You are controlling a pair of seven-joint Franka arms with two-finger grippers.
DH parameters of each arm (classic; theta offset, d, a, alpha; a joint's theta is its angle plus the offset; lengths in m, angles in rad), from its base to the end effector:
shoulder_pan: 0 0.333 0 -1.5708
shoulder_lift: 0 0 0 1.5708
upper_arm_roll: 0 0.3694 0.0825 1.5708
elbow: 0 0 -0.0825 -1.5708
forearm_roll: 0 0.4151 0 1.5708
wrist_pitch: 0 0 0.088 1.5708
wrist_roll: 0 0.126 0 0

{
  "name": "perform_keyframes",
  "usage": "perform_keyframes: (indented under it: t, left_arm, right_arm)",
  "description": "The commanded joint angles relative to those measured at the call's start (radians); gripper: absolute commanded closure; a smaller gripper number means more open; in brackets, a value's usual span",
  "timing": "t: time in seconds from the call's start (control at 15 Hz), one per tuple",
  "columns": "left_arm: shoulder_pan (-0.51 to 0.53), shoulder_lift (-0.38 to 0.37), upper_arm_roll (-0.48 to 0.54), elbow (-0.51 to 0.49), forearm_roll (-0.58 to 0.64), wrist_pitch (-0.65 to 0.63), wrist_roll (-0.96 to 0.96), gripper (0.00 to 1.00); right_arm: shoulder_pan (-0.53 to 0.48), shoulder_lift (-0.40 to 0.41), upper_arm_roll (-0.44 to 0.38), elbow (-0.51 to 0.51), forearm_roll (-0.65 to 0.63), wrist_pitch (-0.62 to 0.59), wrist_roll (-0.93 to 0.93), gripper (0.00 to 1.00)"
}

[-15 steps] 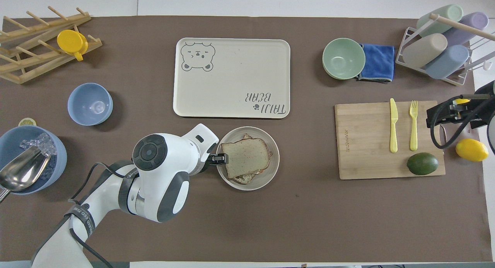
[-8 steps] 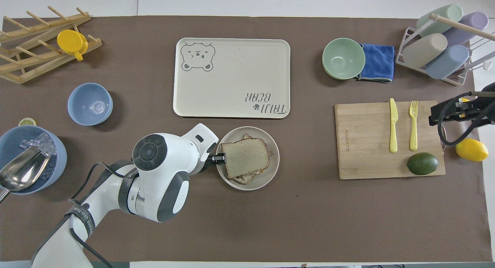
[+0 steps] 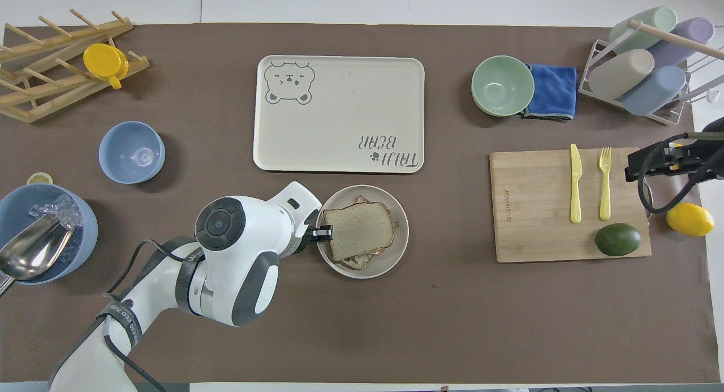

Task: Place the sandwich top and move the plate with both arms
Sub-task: 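Slide the white plate with the left gripper onto the bear tray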

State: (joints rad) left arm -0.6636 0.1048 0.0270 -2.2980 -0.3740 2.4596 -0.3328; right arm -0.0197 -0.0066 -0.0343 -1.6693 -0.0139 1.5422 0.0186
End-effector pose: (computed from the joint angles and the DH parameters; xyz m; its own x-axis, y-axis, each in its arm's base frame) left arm 0.4453 -0.3343 0.3201 0.9979 -0.0261 -0.0592 -0.0114 -0.9714 0.2371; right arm 0.5723 -0.0328 0.6113 0.9901 -0.0725 -0.1199 -0.0711 -0.9973 0.0158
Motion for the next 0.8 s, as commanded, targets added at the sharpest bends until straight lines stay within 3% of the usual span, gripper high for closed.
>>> perform_keyframes:
  t: [0.0, 0.4, 0.73]
  left_arm:
    - [-0.027, -0.002, 0.014, -0.009, -0.022, 0.022, -0.005, 0.67]
    - [-0.027, 0.000, 0.014, -0.008, -0.031, 0.022, -0.005, 1.00]
    - [-0.024, 0.000, 0.014, -0.005, -0.066, 0.021, -0.005, 1.00]
  right_arm:
    - [-0.009, 0.000, 0.008, 0.000, 0.017, 0.010, -0.005, 0.00]
    - [-0.008, -0.004, 0.008, -0.012, 0.028, 0.033, 0.001, 0.00]
    - [-0.006, -0.010, 0.011, -0.024, 0.038, 0.024, 0.027, 0.00]
